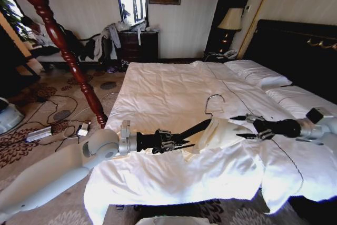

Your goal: Pick up the clothes from the bed and hang them on the clothes hanger.

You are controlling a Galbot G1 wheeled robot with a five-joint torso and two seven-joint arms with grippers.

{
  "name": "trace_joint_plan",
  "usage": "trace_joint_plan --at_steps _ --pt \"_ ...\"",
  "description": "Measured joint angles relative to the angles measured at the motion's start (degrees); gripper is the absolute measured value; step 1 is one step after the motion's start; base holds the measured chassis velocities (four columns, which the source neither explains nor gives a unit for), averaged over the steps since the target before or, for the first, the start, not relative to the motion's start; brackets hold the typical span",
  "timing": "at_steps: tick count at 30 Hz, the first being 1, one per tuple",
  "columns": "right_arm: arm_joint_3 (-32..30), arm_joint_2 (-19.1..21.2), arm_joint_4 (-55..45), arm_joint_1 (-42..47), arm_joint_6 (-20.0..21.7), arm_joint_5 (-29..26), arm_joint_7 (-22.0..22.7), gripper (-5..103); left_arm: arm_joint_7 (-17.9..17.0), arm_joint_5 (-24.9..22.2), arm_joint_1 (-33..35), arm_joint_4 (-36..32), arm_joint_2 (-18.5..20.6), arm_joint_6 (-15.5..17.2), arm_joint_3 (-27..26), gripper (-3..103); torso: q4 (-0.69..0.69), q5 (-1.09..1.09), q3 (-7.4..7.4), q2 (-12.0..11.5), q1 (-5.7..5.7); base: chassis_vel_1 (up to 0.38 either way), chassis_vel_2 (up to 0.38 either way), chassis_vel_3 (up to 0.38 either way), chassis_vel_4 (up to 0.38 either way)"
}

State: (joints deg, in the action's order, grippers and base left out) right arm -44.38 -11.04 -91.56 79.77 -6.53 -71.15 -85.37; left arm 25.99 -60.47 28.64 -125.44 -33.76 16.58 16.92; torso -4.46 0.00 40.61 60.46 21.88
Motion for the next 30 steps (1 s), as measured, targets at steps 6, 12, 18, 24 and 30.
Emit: trace_joint_plan --at_steps 6,12,18,24,30 --pt "0.0 0.0 -0.1 0.1 0.4 0.9 -0.8 40 0.1 0.0 -0.3 0.1 -0.6 0.0 0.2 18 -0.01 0.0 0.0 0.0 0.0 0.0 0.0 0.0 0.0" --pt "0.0 -0.4 -1.0 0.3 0.4 2.2 -0.6 21 0.1 -0.1 -0.4 -0.2 -0.6 -0.1 0.2 18 -0.01 0.0 0.0 0.0 0.0 0.0 0.0 0.0 0.0" --pt "-0.3 -0.8 -2.0 0.3 0.4 3.1 -0.4 21 0.1 -0.1 -0.5 -0.4 -0.3 -0.1 0.0 18 0.0 0.0 0.0 0.0 0.0 0.0 0.0 0.0 0.0" --pt "-0.5 -1.4 -2.7 0.3 0.4 3.6 0.6 20 0.0 0.3 -0.5 -0.4 -0.4 -0.4 -0.1 18 -0.01 0.0 0.0 0.0 -0.01 0.0 0.0 0.0 0.0" --pt "-1.0 -2.1 -3.1 0.3 -0.5 3.3 2.1 20 -1.2 0.9 -0.1 -0.7 -0.3 -1.2 -1.7 18 -0.01 0.0 0.0 0.0 -0.01 0.0 0.0 0.0 0.0"
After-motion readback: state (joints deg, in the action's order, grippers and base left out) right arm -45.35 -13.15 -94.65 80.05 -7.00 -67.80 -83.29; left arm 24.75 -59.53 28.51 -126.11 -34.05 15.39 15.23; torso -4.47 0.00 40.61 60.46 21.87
